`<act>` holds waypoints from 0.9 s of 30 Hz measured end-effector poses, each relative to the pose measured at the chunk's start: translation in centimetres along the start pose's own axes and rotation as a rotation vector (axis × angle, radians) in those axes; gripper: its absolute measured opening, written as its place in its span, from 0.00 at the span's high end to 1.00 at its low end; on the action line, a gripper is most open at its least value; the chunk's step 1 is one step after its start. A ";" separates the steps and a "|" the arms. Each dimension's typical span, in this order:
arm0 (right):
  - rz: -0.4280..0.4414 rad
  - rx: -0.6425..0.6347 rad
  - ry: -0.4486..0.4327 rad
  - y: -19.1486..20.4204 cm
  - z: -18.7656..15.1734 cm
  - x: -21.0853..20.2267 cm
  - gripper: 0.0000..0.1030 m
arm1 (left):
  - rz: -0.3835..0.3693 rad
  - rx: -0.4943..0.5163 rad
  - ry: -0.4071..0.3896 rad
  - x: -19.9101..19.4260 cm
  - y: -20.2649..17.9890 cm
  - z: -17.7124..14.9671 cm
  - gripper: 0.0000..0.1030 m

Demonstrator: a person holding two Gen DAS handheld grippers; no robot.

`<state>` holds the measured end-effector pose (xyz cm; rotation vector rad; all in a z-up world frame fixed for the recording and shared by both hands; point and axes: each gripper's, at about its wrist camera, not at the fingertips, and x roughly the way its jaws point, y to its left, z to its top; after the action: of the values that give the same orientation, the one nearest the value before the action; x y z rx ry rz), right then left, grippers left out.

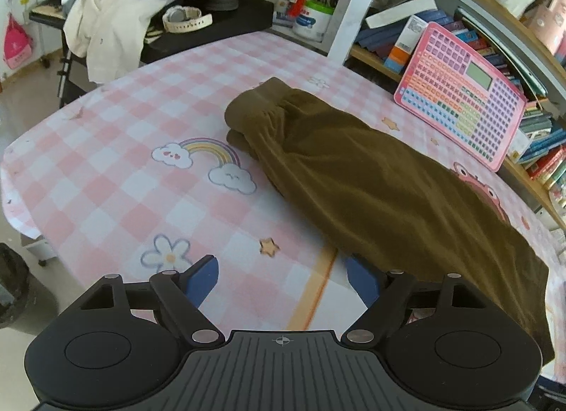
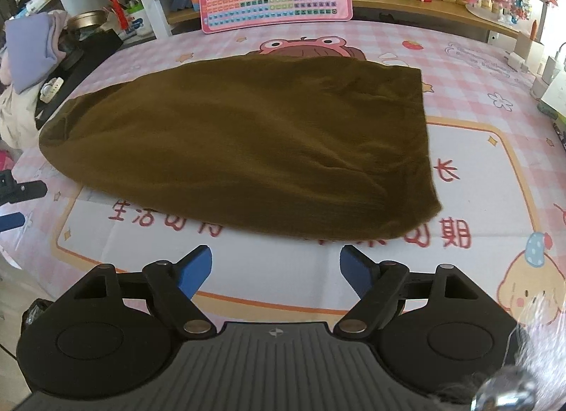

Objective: Fold clothes

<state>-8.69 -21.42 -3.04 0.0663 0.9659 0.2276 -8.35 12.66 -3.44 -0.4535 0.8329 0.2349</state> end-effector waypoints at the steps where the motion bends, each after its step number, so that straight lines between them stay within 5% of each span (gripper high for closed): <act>1: -0.006 0.001 -0.003 0.4 0.1 0.1 0.24 | -0.008 -0.008 0.007 0.3 0.3 0.4 0.20; 11: -0.064 -0.002 -0.054 3.9 1.1 0.5 0.24 | -0.117 -0.119 0.069 3.2 3.1 3.2 0.20; 27: -0.169 -0.070 -0.196 10.7 9.9 8.8 0.23 | -0.322 -0.403 0.118 6.3 7.1 5.6 0.21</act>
<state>2.52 -8.63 -2.87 -0.0571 0.7632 0.0967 -3.20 21.69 -7.05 -0.9773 0.8157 0.0758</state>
